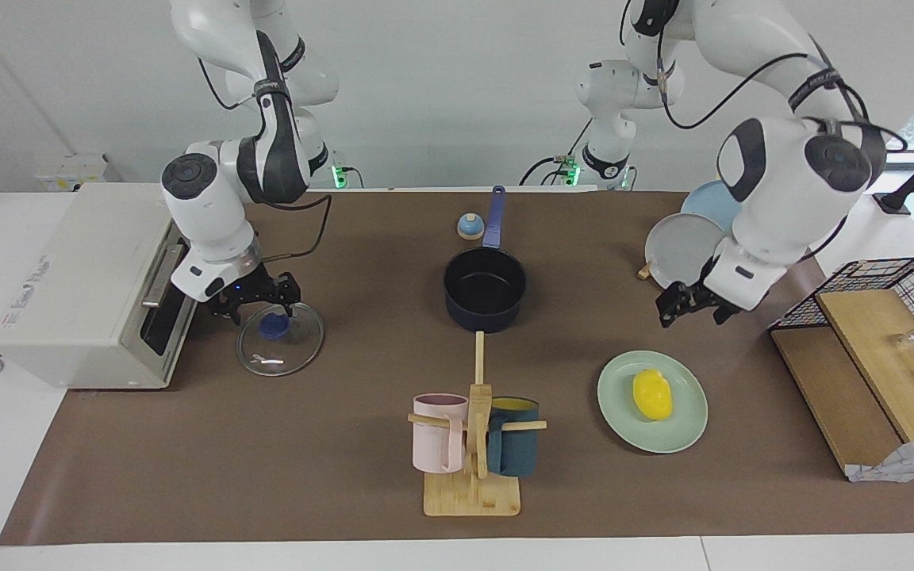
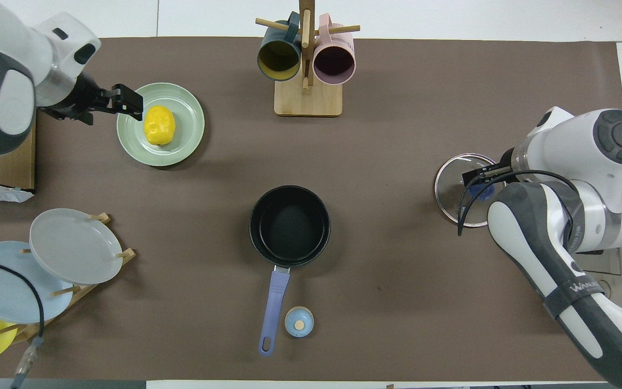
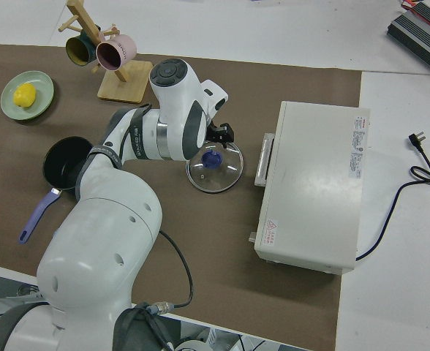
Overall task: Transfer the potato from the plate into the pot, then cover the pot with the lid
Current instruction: 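Grasp the yellow potato with the left gripper while the right gripper grasps the lid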
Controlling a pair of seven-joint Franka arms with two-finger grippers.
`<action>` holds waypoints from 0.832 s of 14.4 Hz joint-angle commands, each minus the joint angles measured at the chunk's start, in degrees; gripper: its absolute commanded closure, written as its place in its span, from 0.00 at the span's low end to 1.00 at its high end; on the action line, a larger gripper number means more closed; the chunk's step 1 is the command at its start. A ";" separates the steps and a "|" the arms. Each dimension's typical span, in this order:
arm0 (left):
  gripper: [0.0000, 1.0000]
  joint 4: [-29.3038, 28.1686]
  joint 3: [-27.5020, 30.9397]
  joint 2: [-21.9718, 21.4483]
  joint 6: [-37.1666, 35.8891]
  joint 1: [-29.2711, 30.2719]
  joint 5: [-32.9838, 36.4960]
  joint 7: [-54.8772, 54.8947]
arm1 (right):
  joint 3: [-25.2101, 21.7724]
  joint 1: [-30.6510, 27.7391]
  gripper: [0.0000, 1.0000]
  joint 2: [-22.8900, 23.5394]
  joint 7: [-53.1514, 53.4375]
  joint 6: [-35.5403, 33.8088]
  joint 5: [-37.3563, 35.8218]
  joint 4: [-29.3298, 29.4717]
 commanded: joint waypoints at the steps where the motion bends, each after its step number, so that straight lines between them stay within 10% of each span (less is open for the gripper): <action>1: 0.00 5.03 0.28 8.43 3.82 -0.42 0.76 1.39 | 0.02 -0.41 0.00 0.83 -0.11 3.39 0.80 -1.52; 12: 0.00 -3.21 0.28 10.74 16.13 -1.30 4.54 1.40 | 0.11 -0.06 0.08 3.39 -0.29 4.11 0.89 -2.05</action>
